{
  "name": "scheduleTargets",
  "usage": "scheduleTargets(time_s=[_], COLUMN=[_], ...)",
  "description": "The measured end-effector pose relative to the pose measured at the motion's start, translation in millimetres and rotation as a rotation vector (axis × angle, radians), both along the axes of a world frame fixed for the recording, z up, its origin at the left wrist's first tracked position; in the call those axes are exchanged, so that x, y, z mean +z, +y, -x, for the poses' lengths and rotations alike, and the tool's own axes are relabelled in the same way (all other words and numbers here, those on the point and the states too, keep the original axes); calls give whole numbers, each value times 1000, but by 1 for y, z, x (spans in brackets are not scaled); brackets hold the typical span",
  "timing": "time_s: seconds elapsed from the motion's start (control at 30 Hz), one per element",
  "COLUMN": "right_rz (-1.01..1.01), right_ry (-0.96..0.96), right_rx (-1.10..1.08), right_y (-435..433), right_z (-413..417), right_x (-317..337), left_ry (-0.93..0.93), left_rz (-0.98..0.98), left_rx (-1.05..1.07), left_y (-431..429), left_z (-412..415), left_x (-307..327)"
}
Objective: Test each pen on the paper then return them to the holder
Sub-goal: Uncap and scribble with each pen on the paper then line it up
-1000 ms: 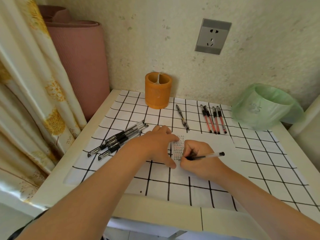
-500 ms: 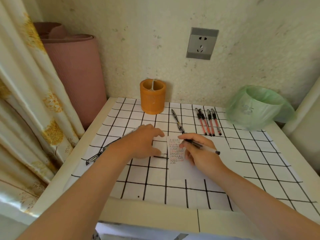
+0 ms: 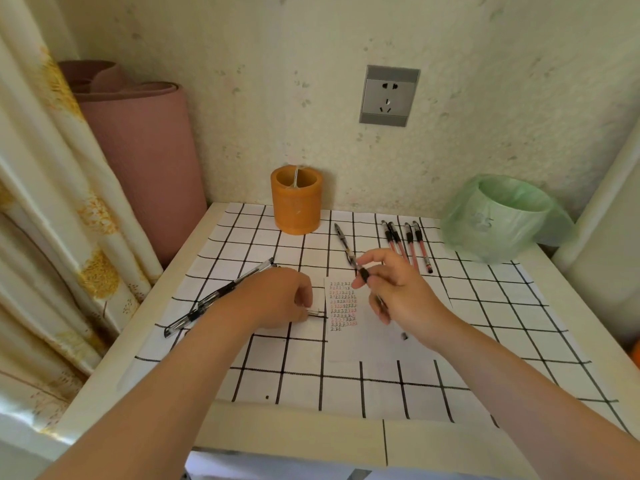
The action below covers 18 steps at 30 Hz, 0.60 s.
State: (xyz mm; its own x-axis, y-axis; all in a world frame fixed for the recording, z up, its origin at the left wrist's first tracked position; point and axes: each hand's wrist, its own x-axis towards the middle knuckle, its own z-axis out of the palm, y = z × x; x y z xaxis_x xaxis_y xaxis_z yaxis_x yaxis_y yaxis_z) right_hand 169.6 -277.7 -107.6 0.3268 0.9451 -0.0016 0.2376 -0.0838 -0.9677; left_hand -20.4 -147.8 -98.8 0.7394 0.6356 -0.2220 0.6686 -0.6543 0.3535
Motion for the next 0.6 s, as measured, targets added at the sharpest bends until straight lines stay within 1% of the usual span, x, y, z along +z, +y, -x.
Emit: scheduleTargets(time_s=[0.1,0.17,0.2,0.37,0.53,0.6], right_rz=[86,130,135,109,97,81], right_ry=[-442,-645,-702,-733,-747,-738], right_rx=[24,38,42,31,78,95], right_y=[-1,-4,-5,-4,-3,-2], right_z=[-2,1,4,7,8,11], right_x=[-3,-2,-1,1,-2,-1], left_ry=[-82,-121,-138,-162,-175,-215], left_rz=[8,9,8,0,2,27], left_rx=[28,31,35,22,5,-15], left_y=[3,3,3,1,-5,-11], left_z=[2,2,2,-1,-3,-5], left_x=[2,4,5,5,7,7])
